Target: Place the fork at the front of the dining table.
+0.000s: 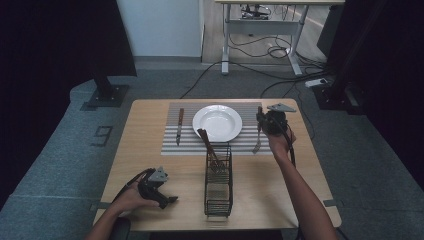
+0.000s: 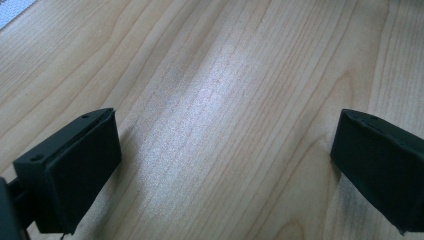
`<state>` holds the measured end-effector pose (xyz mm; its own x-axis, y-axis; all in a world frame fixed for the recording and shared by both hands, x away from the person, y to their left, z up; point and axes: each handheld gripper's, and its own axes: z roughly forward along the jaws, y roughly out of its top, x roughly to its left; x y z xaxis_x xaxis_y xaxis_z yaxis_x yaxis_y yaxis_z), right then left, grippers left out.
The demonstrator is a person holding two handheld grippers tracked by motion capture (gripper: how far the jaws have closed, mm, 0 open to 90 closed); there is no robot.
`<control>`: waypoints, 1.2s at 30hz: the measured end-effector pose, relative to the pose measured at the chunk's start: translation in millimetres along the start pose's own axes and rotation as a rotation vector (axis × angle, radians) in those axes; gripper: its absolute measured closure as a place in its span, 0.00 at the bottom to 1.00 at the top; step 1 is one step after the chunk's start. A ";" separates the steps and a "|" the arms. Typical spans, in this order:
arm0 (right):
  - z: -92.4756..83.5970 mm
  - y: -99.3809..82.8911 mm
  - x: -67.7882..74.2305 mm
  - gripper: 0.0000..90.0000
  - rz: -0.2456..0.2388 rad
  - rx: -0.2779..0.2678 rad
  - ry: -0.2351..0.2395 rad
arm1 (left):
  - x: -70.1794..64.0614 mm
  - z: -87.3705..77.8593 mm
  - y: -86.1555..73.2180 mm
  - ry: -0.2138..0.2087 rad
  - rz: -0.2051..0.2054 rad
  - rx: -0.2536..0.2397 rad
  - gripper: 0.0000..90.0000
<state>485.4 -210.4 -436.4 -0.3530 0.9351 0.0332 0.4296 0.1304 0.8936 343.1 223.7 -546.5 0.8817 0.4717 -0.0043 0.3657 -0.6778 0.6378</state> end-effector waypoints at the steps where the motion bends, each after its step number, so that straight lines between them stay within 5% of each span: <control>1: 1.9 0.7 0.3 0.89 -0.002 0.002 -0.001 | 0.0 0.0 0.0 0.000 0.000 0.000 0.00; 23: 47.1 11.7 -7.2 0.88 0.007 0.097 -0.053 | -0.2 0.3 0.1 0.001 -0.003 -0.003 0.00; 36: 69.3 7.4 -22.0 0.87 0.063 0.137 -0.078 | -0.3 0.5 0.2 0.002 -0.005 -0.004 0.00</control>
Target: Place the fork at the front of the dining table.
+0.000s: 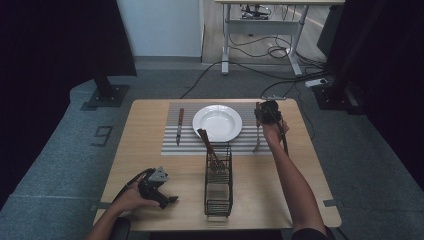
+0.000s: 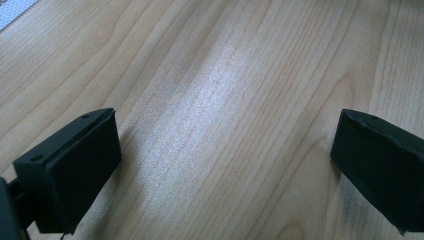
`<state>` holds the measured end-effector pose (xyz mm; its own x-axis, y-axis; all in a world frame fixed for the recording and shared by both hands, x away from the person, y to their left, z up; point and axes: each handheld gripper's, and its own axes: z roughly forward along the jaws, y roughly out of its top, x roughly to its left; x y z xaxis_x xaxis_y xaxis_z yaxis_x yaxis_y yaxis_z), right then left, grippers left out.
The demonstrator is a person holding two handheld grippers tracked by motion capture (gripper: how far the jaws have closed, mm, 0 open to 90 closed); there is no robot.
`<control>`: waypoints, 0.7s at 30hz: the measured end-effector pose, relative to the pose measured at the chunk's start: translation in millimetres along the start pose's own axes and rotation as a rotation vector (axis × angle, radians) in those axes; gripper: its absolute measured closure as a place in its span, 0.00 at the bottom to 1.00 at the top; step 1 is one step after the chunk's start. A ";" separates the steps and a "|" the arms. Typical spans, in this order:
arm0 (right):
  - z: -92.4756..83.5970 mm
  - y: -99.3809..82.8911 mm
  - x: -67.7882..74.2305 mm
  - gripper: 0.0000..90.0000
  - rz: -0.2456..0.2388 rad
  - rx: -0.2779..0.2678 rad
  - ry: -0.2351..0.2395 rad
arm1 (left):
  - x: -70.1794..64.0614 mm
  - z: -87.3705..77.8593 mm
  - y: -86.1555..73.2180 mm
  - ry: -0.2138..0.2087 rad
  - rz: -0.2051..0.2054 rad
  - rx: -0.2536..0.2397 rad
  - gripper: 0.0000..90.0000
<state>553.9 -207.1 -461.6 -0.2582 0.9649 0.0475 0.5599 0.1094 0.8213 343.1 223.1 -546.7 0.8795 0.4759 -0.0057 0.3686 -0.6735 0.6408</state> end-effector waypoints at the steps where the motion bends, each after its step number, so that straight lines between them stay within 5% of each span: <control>1: 2.6 -0.2 -1.1 0.87 0.008 0.005 -0.001 | 0.0 0.1 0.0 0.000 -0.001 -0.001 0.00; 21: 45.7 -18.8 -20.5 0.85 0.117 0.076 -0.008 | 0.5 0.7 0.4 -0.002 0.002 -0.004 0.00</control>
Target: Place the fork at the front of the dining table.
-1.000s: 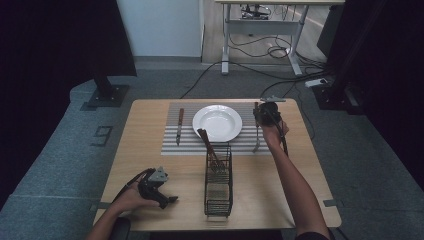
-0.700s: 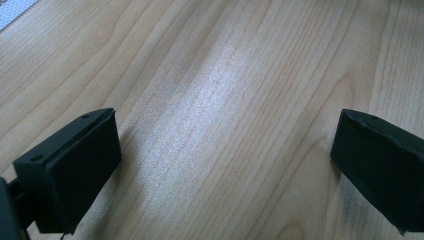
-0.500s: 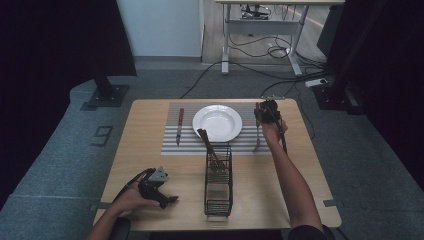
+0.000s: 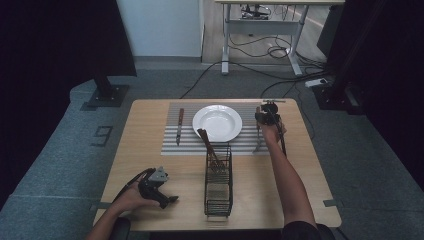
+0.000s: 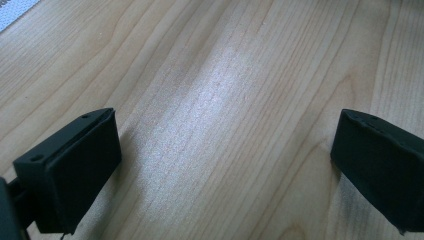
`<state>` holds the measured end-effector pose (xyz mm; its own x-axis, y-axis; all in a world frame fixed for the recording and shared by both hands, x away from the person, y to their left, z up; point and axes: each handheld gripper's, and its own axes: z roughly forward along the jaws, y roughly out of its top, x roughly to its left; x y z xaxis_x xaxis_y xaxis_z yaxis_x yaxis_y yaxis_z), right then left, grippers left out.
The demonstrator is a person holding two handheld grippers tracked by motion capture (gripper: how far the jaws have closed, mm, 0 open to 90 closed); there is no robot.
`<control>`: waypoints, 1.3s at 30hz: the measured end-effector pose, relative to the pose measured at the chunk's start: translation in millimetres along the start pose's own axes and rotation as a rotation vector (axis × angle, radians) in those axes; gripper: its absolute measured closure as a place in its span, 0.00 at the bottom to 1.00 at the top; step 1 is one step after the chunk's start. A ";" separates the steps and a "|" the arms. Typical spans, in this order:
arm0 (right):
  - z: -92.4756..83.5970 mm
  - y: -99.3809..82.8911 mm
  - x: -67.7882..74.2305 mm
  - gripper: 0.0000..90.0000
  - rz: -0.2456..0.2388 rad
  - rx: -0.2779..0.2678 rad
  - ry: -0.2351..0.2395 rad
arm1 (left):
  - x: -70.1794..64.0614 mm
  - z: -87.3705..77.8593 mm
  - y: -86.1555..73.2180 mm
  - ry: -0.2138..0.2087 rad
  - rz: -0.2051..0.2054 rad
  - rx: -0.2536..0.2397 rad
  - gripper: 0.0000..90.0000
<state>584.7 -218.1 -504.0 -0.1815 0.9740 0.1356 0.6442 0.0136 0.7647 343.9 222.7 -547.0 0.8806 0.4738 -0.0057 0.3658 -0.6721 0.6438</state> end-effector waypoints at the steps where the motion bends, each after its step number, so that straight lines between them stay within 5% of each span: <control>1: 1.9 -0.8 -0.2 0.85 -0.004 0.003 -0.002 | 0.0 0.0 0.0 0.000 0.000 0.000 0.00; 11: 19.9 -9.2 -7.6 0.87 0.050 0.025 -0.001 | 0.1 0.1 0.0 0.000 0.000 -0.001 0.00; 22: 32.6 -17.1 -14.4 0.87 0.050 0.078 -0.031 | 0.1 0.2 0.0 0.000 0.001 -0.001 0.00; 39: 35.5 -20.5 -6.6 0.82 -0.019 0.080 -0.073 | 0.0 0.2 0.1 0.001 0.000 -0.001 0.00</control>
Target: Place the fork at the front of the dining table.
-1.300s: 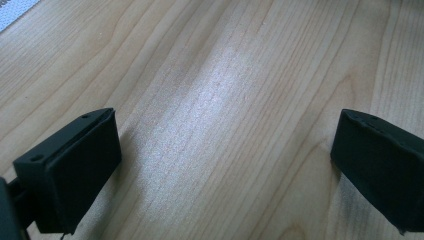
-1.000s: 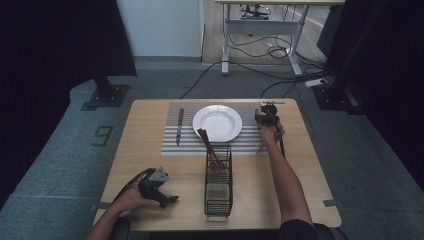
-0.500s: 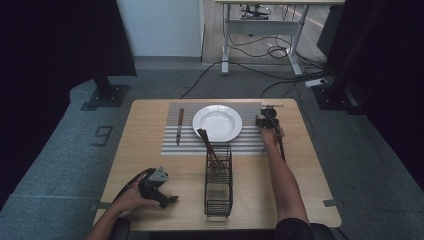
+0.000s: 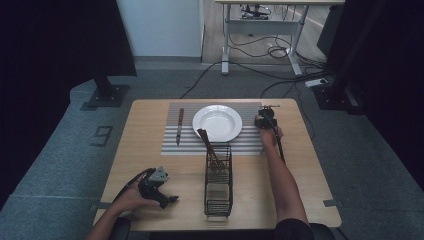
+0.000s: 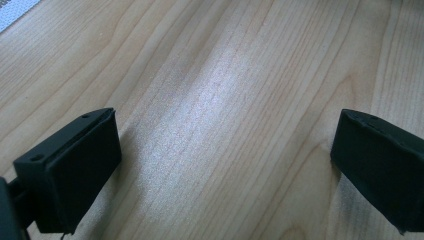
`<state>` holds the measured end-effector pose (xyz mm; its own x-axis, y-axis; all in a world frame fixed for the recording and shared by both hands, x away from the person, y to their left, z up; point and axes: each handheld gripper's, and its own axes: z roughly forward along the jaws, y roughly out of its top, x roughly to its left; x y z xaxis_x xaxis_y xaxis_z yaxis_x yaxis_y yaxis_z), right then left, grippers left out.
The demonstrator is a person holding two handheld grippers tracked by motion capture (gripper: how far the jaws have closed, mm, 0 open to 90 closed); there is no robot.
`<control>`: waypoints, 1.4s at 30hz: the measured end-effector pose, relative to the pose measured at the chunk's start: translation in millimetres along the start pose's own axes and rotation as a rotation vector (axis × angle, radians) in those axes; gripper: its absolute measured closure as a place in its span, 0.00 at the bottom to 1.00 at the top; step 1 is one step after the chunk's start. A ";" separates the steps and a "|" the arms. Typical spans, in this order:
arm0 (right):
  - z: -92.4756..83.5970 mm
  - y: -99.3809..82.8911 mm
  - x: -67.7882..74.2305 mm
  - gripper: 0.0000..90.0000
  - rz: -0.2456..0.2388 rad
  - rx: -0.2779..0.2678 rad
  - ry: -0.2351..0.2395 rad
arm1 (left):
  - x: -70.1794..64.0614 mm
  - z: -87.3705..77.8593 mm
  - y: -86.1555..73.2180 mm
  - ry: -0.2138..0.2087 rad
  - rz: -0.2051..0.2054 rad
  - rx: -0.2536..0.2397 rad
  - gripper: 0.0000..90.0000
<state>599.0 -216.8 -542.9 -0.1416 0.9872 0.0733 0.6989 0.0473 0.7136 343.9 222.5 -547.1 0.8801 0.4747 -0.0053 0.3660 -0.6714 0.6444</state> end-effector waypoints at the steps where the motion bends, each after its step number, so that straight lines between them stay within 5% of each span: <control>1: -0.1 -0.2 0.7 0.80 -0.001 0.001 0.000 | -0.1 0.0 0.0 0.000 0.000 0.000 0.00; 8: -8.3 -1.1 5.4 0.68 -0.033 0.016 -0.010 | -0.3 -0.2 0.0 0.001 -0.001 0.002 0.00; 12: -21.5 -5.0 6.9 0.68 -0.045 -0.023 0.000 | -0.5 -0.3 0.1 0.001 -0.001 0.004 0.00; 14: -25.9 -6.5 6.4 0.67 -0.051 0.006 0.019 | -0.4 -0.3 0.2 0.001 -0.001 0.005 0.00; 28: -39.8 -27.7 3.7 0.86 -0.124 0.097 0.010 | -0.7 -0.5 0.4 0.001 -0.001 0.008 0.00; 42: -26.8 -18.3 11.2 0.89 -0.060 0.060 0.076 | -0.9 -0.6 0.0 0.001 -0.002 0.006 0.00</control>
<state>565.9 -210.7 -536.5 -0.2360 0.9679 0.0859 0.7279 0.1175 0.6756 343.0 222.5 -546.7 0.8791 0.4766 -0.0059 0.3695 -0.6738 0.6399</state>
